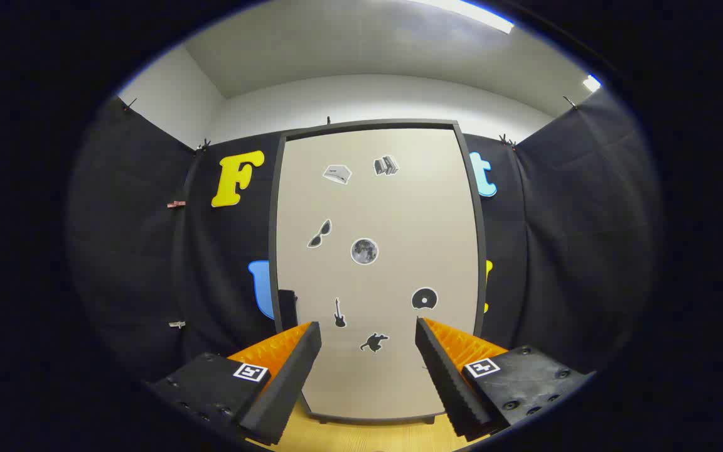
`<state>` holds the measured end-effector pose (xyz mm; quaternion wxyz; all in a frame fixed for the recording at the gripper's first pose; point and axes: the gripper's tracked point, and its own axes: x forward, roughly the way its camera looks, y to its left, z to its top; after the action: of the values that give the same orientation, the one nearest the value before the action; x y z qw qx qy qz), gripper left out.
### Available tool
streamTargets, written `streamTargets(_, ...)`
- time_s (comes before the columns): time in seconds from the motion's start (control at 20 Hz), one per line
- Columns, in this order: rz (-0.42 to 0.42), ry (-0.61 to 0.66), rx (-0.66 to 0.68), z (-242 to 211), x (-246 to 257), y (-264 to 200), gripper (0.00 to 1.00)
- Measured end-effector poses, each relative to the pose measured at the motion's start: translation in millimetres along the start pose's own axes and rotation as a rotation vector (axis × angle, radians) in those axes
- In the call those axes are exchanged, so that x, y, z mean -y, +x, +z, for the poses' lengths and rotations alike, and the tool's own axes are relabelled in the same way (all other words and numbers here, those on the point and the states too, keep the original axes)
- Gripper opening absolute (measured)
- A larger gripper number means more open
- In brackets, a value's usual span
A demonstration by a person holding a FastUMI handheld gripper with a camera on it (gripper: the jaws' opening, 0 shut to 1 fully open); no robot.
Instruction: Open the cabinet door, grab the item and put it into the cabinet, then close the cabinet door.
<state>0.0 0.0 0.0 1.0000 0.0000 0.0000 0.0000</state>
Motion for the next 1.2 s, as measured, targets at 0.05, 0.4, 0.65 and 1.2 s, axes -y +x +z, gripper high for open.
streamTargets(0.05, 0.002, -0.002, -0.005, -2, -2, 0, 0.97)
streamTargets(0.4, 0.034, -0.004, -0.026, -9, -20, -1, 0.98)
streamTargets(0.65, 0.041, -0.013, -0.034, -15, -28, 5, 0.97)
streamTargets(1.2, 0.086, 0.000, -0.038, -28, -48, 27, 0.98)
